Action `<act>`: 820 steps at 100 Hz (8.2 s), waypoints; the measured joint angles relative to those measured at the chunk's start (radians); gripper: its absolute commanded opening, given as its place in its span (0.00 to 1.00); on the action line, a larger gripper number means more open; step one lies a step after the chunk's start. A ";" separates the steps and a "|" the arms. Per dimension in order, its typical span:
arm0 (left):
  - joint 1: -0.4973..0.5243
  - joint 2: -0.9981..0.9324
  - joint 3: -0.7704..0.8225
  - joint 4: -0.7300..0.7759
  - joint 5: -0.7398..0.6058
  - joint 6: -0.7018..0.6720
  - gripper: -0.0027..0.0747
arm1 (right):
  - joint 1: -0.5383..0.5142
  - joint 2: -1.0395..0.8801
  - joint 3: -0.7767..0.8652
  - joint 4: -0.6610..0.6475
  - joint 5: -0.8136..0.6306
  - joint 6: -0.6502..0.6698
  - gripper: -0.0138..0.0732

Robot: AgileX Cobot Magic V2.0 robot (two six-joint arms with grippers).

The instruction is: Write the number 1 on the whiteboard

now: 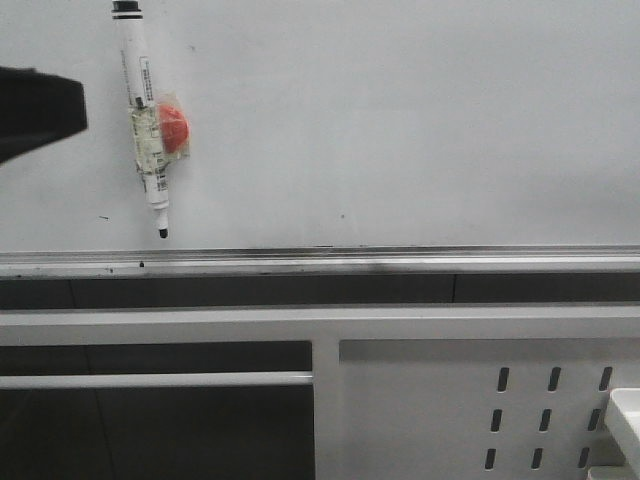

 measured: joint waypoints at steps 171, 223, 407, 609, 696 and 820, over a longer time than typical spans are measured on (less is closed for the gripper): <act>-0.029 0.602 -0.087 0.074 -0.441 -0.192 0.01 | 0.186 0.003 0.000 0.000 0.024 -0.018 0.08; -0.029 0.338 -0.119 0.633 0.012 -0.141 0.01 | 0.753 0.396 -0.248 -0.133 0.095 -0.127 0.66; -0.079 0.061 -0.190 0.850 0.478 -0.139 0.12 | 0.993 0.976 -0.508 -0.218 -0.221 -0.147 0.08; 0.144 -0.556 -0.001 0.481 0.710 -0.409 0.01 | 0.754 0.748 -0.319 -0.173 -0.534 -0.090 0.08; 0.536 -0.556 0.001 0.464 0.471 -0.409 0.01 | 0.657 0.752 -0.315 -0.203 -0.504 -0.092 0.08; 0.356 -0.305 0.002 1.103 0.014 -0.551 0.43 | 0.859 0.877 -0.595 -0.222 -0.076 -0.092 0.08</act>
